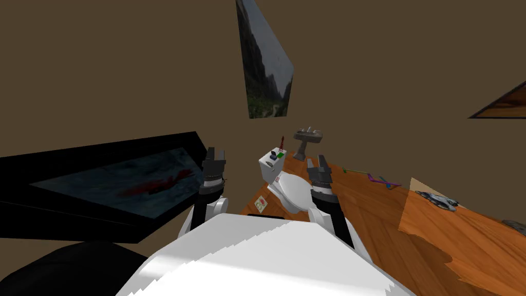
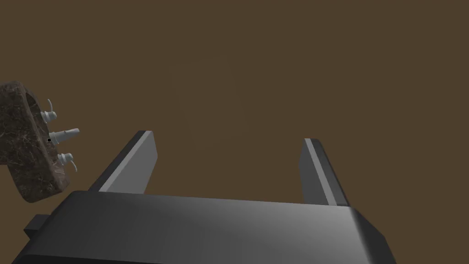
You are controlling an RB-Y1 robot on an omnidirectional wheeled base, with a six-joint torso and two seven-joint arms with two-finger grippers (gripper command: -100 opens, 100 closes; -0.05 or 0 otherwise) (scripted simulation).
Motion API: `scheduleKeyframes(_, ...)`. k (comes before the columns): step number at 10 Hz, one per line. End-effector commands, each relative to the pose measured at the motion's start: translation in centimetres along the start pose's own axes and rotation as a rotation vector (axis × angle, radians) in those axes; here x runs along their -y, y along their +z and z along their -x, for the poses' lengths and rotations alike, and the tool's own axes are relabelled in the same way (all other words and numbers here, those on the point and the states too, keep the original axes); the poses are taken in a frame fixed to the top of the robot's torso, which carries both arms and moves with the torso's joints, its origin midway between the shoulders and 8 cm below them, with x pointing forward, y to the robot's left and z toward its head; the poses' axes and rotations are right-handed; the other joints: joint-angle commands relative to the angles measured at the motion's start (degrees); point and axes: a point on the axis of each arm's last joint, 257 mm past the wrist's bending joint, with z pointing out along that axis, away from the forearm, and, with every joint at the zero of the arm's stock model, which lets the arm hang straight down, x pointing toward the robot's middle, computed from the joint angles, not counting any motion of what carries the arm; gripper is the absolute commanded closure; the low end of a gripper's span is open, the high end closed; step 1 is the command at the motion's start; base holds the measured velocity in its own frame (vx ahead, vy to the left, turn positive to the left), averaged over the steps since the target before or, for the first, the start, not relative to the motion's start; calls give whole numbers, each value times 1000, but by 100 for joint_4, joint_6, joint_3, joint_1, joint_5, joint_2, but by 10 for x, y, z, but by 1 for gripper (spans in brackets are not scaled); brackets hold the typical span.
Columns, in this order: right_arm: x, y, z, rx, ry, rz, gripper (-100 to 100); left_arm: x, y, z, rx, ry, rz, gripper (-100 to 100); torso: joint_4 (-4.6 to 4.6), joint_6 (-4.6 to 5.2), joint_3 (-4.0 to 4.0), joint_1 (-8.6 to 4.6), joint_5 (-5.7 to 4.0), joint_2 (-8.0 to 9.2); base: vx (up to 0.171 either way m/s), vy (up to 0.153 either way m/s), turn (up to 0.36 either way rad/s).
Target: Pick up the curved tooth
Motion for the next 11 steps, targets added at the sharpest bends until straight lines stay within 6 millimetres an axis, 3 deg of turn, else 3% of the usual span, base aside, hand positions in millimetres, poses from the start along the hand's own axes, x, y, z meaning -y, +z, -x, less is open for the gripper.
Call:
scheduleKeyframes(1, 3, 5, -2, -34, -25, -11, -100, 0, 0, 0, 0, 0, 0, 0, 0, 0, 0, 0, 0, 0, -27, 3, 227)
scheduleKeyframes(11, 44, 39, -2, -208, -237, -143, -100, 0, 0, 0, 0, 0, 0, 0, 3, 2, 8, -1, 0, 13, -49, 6, 222)
